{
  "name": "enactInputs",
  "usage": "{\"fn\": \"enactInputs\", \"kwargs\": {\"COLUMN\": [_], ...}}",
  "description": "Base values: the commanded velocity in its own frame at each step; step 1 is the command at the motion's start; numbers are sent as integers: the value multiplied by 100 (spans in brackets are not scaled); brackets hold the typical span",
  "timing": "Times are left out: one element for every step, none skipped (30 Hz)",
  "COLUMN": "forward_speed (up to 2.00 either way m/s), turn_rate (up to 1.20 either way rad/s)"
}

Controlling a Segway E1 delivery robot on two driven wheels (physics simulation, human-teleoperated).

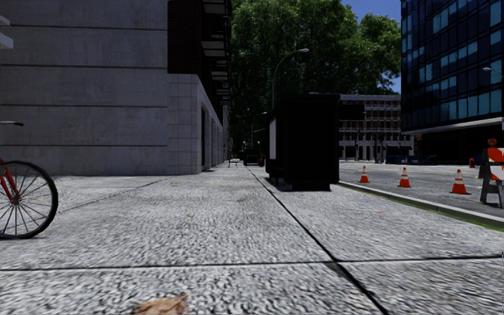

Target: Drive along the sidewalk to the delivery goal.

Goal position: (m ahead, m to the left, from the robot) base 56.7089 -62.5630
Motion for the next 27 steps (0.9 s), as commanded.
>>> {"fn": "enactInputs", "kwargs": {"forward_speed": [200,200,200,200,200,200,200,200,200,200,200,200,200,200,200,200,200,200,199,199,199,199,199,199,199,199,199], "turn_rate": [0,0,0,0,0,0,0,0,0,0,0,0,0,0,0,0,0,0,0,0,0,0,0,0,0,0,6]}}
